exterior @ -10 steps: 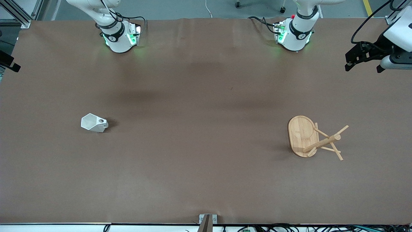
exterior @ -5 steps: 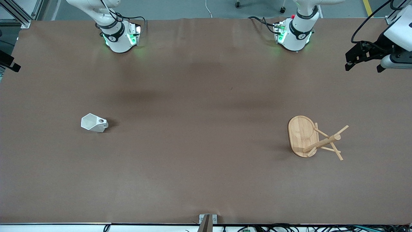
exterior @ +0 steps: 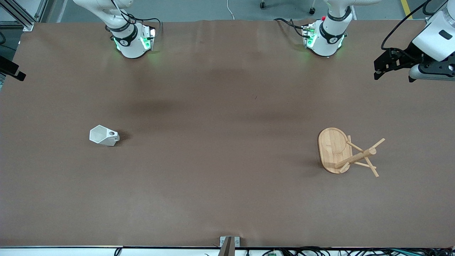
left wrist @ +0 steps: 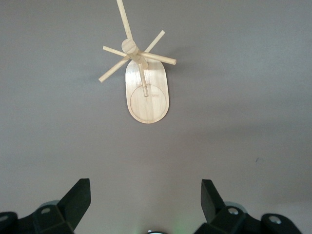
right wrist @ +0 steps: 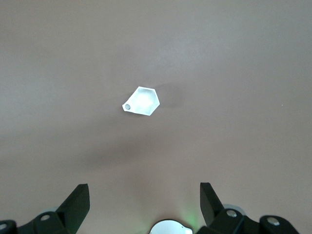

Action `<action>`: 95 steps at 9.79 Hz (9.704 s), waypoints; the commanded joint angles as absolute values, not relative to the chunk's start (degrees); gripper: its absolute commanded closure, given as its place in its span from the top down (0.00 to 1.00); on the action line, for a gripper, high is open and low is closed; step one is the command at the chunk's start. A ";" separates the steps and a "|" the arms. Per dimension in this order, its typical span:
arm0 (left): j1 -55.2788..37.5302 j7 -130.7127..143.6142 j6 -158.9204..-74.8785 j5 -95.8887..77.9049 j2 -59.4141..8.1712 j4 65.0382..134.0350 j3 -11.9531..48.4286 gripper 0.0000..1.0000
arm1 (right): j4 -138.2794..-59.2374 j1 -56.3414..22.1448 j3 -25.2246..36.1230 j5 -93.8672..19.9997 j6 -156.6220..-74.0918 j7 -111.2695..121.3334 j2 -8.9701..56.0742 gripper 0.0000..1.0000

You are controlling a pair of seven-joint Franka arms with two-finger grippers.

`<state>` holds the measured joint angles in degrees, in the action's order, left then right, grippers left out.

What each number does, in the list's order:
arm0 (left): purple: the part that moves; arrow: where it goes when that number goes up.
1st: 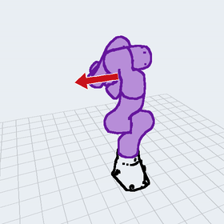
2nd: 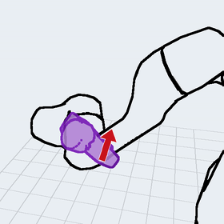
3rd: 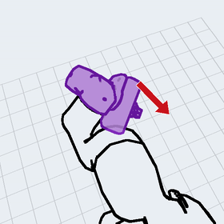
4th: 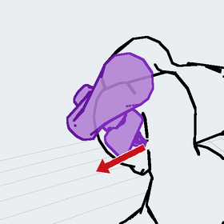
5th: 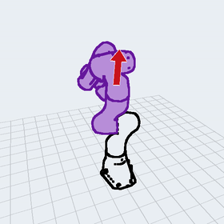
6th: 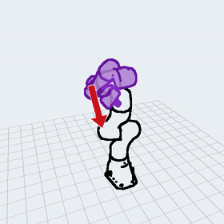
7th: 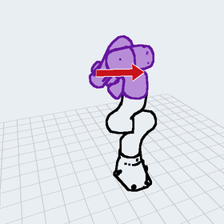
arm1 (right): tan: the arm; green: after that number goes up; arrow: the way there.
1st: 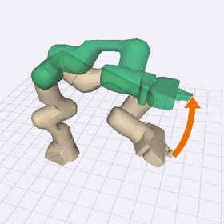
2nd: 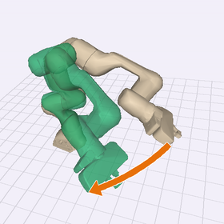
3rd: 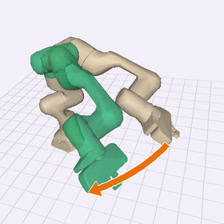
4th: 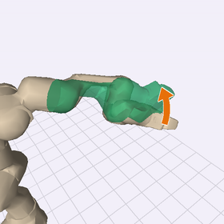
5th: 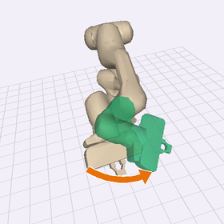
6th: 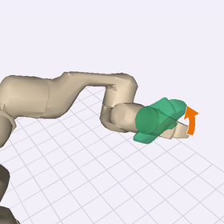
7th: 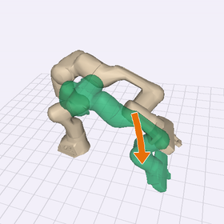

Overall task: Hang cup on rack
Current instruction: 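Move the right gripper out toward the white cup, then lower the right gripper onto the white cup and close on it, then lift the white cup with the right gripper toward the table middle, then hold the cup with the right gripper while the left gripper reaches it, then close the left gripper on the cup's rim beside the right gripper, then open the right gripper and pull it back from the cup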

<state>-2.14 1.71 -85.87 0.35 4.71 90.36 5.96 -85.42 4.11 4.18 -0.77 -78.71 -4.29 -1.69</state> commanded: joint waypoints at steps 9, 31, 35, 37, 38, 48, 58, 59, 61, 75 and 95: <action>-2.37 2.02 -84.38 -0.18 3.34 90.44 5.98 1.00 | -125.57 4.74 4.13 -1.32 -131.26 9.82 5.96 1.00; -1.93 0.97 -83.85 -0.18 3.25 90.79 7.12 1.00 | -117.98 5.45 3.95 -7.09 -125.14 10.02 14.96 0.00; -2.19 1.05 -83.85 -0.18 3.25 90.79 7.12 1.00 | -101.63 3.44 3.52 -15.44 -103.58 3.28 13.01 0.00; -2.29 1.32 -83.85 -0.18 3.25 90.70 7.12 1.00 | -101.16 2.55 0.55 -25.35 -100.47 0.88 11.26 0.00; -2.29 1.23 -83.85 -0.18 3.25 90.70 7.12 1.00 | -101.25 4.72 -3.91 -31.66 -100.29 0.53 10.90 0.00; -3.25 0.79 -85.60 -2.81 0.10 88.69 24.65 1.00 | -104.50 4.05 -28.56 -68.44 -117.86 2.37 11.69 0.00; -6.42 -36.59 -101.43 -2.37 -14.48 77.46 40.87 1.00 | -110.74 2.72 -31.38 -78.05 -120.85 10.72 11.69 0.00; -6.33 -37.61 -101.43 -2.46 -15.02 77.26 40.78 1.00 | -110.74 2.72 -31.55 -78.05 -120.94 10.72 11.69 0.00; -6.50 -38.23 -103.52 -2.46 -16.25 77.34 40.87 1.00 | -110.74 2.64 -31.55 -78.05 -121.38 10.72 11.69 0.00; -7.82 -42.89 -108.90 -4.83 -25.22 77.87 40.96 1.00 | -110.74 2.64 -33.66 -78.13 -124.36 13.18 10.64 0.00; -7.21 -44.85 -110.13 -5.01 -25.22 78.57 40.96 0.00 | -112.41 4.65 -32.44 -76.13 -123.66 12.48 5.81 1.00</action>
